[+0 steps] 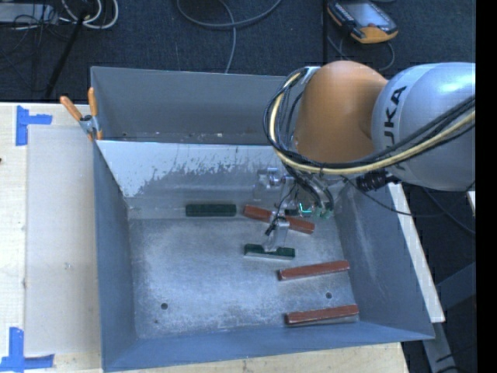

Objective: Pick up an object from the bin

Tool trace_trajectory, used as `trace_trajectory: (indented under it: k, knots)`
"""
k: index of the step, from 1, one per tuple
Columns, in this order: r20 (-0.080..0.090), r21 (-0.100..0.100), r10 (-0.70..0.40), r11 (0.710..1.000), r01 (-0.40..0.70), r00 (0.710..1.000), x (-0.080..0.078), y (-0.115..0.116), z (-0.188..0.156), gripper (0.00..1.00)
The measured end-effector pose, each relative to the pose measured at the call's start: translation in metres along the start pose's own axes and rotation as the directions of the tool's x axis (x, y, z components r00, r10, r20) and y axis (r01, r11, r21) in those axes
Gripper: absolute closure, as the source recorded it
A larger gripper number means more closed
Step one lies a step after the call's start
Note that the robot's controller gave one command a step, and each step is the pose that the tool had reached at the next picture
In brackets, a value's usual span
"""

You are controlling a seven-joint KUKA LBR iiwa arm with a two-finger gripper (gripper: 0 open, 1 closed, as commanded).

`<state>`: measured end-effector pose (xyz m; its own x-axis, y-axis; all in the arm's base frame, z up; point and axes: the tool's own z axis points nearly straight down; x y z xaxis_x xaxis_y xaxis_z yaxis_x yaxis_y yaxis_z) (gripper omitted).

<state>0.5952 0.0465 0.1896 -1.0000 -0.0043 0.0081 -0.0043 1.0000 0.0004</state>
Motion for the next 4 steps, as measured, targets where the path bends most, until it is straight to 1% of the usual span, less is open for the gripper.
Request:
trace_trajectory:
  k: [1,2,3,4]
  knots:
    - [0.012,0.000,-0.056,0.998,0.056,0.998,-0.018,0.011,0.122,0.00]
    - [0.009,-0.001,0.139,0.990,-0.139,0.990,0.029,0.031,0.059,0.00]
    - [0.003,0.001,-0.009,1.000,0.009,1.000,0.038,0.012,0.122,0.00]
    - [0.013,-0.001,0.218,0.976,-0.218,0.976,0.011,-0.045,0.049,0.00]
